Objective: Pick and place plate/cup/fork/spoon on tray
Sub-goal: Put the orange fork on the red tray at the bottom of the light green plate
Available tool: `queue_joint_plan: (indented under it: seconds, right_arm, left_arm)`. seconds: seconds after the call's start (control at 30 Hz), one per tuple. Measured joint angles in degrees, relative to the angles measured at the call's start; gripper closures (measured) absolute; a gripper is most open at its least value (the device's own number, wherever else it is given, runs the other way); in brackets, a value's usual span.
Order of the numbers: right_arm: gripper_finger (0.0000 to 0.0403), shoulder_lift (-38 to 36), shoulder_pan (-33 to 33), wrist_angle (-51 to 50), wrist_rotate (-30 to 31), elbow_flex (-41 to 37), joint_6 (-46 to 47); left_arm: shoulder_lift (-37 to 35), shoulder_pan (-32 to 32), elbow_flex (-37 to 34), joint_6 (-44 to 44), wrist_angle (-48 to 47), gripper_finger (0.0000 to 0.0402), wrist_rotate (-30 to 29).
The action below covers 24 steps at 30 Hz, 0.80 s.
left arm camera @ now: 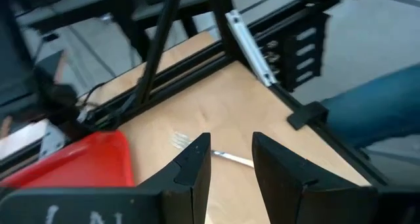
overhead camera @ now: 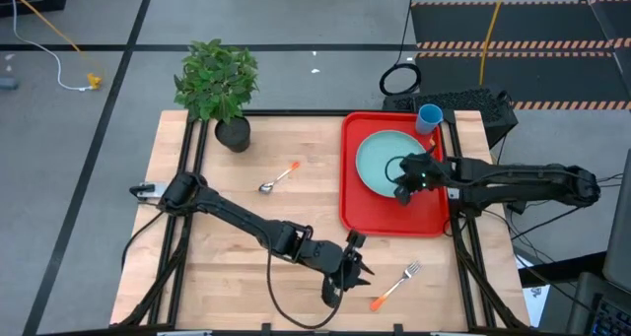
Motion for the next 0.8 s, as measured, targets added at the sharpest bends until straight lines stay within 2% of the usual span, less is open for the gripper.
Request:
queue_joint_plan:
  seconds: [0.27,0.4,0.5,0.63,0.73,0.8]
  right_arm:
    - [0.0403,-5.04,9.19,9.84,0.09,0.02,2.20]
    - [0.0403,-5.25,13.21,15.25,0.36,0.72,1.86]
    - [0.0403,-4.82,16.38,15.55,3.05,2.67,1.75]
    - [0.0403,-4.49,20.54,15.47,6.09,4.62,1.24]
    - [0.0403,-4.50,23.38,15.43,6.24,5.78,0.77]
    - [0.0403,-4.53,25.36,15.44,5.65,6.03,0.57]
  left_arm:
    - [1.13,-0.82,0.01,-11.84,0.41,0.0286,-3.21]
    - [4.08,-1.49,0.00,-13.86,2.86,0.0286,-5.89]
    - [6.75,-2.05,0.00,-14.10,6.76,0.0286,-6.67]
    - [8.98,-2.81,0.07,-13.93,9.35,0.0286,-13.13]
    - [10.15,-2.96,0.16,-13.83,11.84,0.0286,-18.47]
    - [10.95,-2.87,0.17,-13.90,13.23,0.0286,-19.75]
